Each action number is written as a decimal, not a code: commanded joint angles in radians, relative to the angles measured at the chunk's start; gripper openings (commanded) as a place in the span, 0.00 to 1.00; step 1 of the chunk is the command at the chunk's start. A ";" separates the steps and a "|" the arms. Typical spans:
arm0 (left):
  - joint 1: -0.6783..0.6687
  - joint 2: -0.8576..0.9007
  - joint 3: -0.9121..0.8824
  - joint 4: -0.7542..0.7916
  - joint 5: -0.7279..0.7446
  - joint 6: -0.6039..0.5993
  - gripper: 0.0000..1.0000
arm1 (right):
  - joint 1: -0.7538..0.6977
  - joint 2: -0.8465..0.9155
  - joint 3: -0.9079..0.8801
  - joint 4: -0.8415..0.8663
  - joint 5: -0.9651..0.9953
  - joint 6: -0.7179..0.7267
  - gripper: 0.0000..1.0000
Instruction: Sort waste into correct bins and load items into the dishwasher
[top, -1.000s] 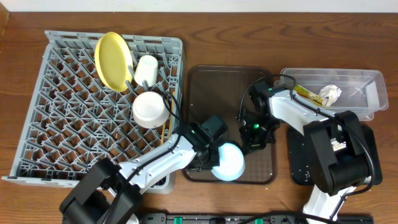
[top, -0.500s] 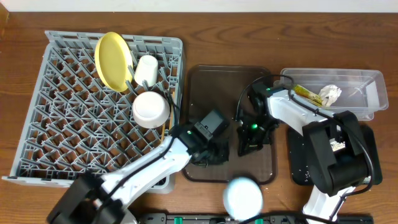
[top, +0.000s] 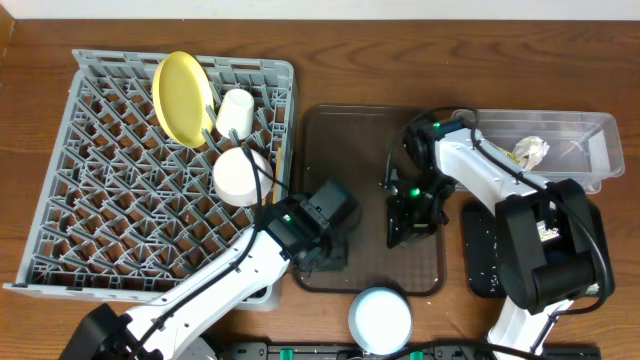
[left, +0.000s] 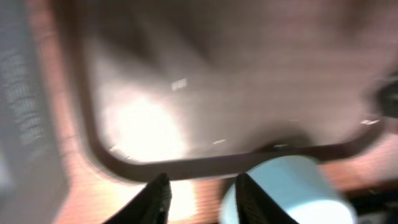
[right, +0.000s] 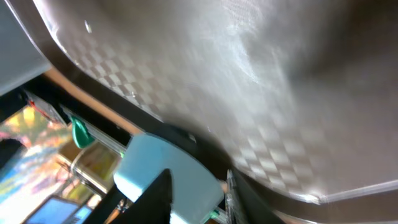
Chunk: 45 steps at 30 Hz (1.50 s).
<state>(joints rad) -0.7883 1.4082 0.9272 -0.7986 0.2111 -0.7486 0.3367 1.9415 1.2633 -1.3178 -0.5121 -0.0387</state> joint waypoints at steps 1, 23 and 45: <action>0.018 -0.035 0.014 -0.076 -0.043 0.008 0.44 | -0.041 -0.033 0.013 -0.039 0.029 -0.039 0.36; -0.102 -0.038 -0.220 -0.071 0.167 -0.130 0.51 | 0.005 -0.105 -0.252 -0.054 0.288 0.323 0.01; -0.136 -0.038 -0.380 0.187 0.182 -0.200 0.46 | 0.274 -0.105 -0.459 0.089 0.229 0.531 0.01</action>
<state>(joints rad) -0.9260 1.3762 0.5644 -0.6209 0.3939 -0.9287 0.5884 1.8385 0.8185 -1.2575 -0.2436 0.4686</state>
